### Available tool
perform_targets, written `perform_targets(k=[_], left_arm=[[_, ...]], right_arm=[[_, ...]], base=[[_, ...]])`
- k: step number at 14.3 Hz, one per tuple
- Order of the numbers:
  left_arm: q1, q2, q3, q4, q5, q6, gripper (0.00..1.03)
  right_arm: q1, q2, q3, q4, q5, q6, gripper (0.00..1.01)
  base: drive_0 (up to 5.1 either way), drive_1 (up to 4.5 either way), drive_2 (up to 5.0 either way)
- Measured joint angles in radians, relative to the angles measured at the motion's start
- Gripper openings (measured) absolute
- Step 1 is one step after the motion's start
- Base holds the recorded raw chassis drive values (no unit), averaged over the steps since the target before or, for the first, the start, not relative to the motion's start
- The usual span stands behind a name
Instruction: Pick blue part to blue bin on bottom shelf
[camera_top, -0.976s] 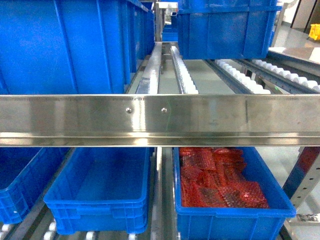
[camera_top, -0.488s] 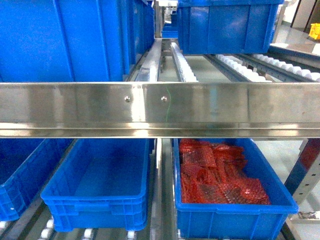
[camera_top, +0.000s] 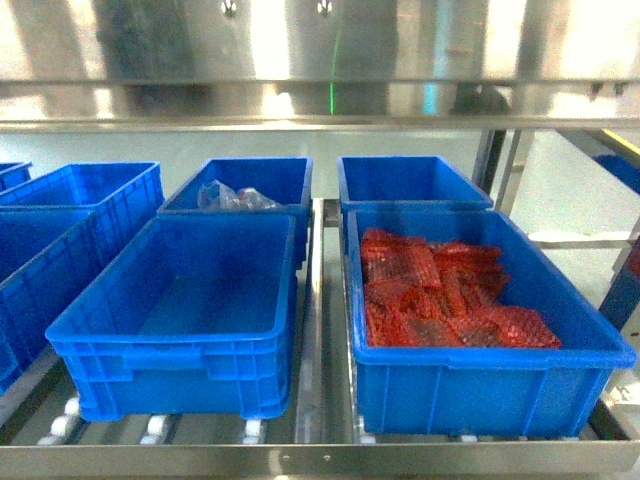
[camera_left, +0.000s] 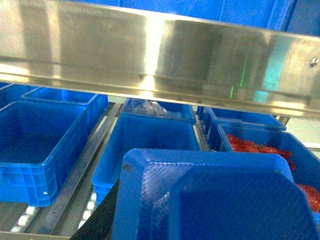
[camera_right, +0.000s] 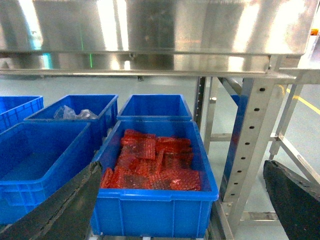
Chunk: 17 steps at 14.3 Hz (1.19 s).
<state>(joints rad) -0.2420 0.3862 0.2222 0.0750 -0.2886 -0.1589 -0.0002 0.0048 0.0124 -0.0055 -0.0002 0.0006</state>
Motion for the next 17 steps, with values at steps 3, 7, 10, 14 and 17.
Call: perform_targets(k=[3, 7, 10, 14, 17], left_arm=[[0.000, 0.000, 0.000, -0.001, 0.000, 0.000, 0.44], [0.000, 0.000, 0.000, -0.001, 0.000, -0.002, 0.44], [0.000, 0.000, 0.000, 0.001, 0.000, -0.002, 0.44], [0.000, 0.000, -0.002, -0.004, 0.000, -0.002, 0.44], [0.000, 0.000, -0.002, -0.001, 0.000, -0.002, 0.44]], right_arm=[[0.000, 0.000, 0.000, 0.001, 0.000, -0.001, 0.98], [0.000, 0.000, 0.000, 0.000, 0.000, 0.000, 0.98], [0.000, 0.000, 0.000, 0.001, 0.000, -0.001, 0.98], [0.000, 0.000, 0.000, -0.001, 0.001, 0.000, 0.98], [0.000, 0.000, 0.000, 0.000, 0.000, 0.000, 0.98]], base=[[0.0, 0.00, 0.0], [0.0, 0.00, 0.0], [0.0, 0.00, 0.0], [0.0, 0.00, 0.0], [0.0, 0.00, 0.0]])
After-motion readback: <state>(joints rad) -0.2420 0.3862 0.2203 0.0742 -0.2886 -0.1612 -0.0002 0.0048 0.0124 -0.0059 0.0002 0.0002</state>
